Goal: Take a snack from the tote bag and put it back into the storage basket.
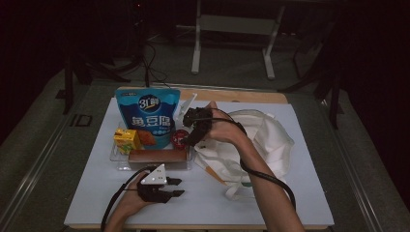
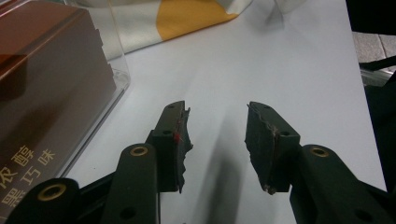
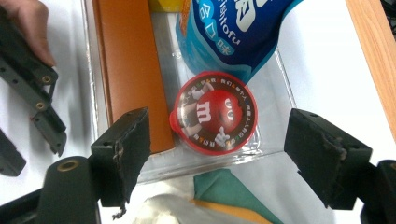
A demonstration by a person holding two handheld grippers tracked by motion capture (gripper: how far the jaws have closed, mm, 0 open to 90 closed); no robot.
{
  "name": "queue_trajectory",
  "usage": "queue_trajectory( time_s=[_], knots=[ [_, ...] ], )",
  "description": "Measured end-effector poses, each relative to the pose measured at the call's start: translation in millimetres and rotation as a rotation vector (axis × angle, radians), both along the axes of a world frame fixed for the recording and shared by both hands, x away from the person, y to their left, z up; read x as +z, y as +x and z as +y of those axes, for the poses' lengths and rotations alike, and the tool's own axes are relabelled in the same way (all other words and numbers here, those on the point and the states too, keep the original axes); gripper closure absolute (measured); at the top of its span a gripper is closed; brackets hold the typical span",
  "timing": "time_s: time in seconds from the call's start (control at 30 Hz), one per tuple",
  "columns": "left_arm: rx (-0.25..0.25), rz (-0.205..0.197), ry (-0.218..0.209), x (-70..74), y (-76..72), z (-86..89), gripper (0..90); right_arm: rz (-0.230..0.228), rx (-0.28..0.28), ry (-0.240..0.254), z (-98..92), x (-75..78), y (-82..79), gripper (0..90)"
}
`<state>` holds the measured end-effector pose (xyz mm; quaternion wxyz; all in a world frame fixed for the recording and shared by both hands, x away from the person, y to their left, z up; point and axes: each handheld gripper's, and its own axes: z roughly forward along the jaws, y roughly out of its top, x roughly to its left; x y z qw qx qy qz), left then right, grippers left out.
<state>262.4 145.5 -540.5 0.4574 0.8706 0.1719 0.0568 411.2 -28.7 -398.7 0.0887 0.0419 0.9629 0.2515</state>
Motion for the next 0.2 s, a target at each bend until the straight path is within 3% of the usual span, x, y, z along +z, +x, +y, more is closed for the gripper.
queue_trajectory(
  time_s=[0.2],
  knots=[
    [0.002,0.003,0.0,0.0,0.4,0.1,58.1,0.0,-0.004,0.01,-7.8,4.1,-1.0,22.5]
  ],
)
